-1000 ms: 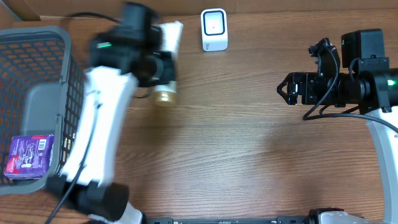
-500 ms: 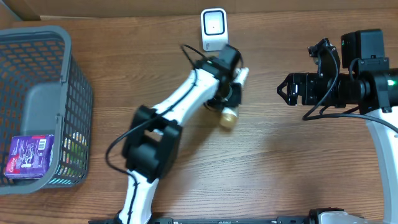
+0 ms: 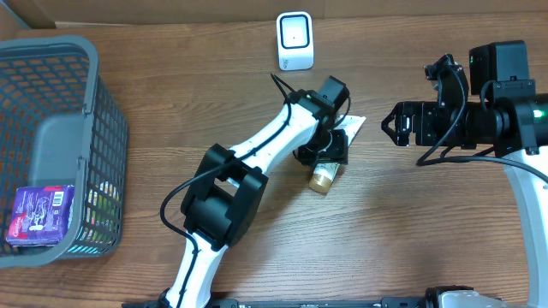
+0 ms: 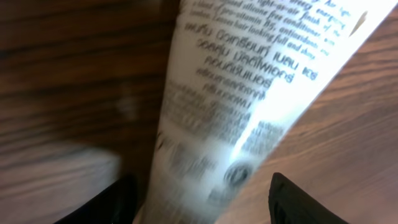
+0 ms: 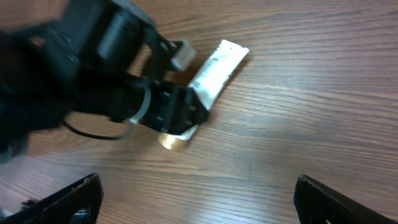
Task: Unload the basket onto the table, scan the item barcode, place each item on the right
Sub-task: 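Lift the cream tube out and place it on the table center, then reach the left gripper into the basket and grasp the purple pad pack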
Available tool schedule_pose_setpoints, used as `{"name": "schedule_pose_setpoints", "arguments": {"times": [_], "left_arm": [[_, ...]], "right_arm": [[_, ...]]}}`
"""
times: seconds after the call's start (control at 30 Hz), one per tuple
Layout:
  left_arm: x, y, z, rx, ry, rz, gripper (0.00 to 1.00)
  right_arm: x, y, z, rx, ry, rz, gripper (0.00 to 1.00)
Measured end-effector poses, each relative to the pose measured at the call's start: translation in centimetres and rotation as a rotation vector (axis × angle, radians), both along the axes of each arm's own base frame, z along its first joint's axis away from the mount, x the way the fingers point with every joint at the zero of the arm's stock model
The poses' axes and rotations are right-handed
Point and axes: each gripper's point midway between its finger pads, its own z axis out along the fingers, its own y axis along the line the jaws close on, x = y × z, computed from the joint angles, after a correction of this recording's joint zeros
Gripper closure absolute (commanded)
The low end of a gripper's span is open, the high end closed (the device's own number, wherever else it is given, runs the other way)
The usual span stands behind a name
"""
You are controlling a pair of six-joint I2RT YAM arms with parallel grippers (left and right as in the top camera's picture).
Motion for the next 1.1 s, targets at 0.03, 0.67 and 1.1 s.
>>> {"name": "schedule_pose_setpoints", "arguments": {"times": [0.03,0.67,1.1], "left_arm": [[0.1,0.5,0.4,0.012,0.010,0.003,0.42],[1.1,32.3,33.7,0.239,-0.600,0.589,0.36],[-8.6,53.2,29.7,0.478,-0.334,1.214,0.28]], "right_arm": [[-0.1,-0.1,-0.1,-0.008,0.006,-0.004,0.00],[-0.5,-0.7,-0.5,-0.039,0.027,-0.017,0.00],[-0.5,-0.7,-0.5,-0.038,0.026,-0.016,0.00]]}}
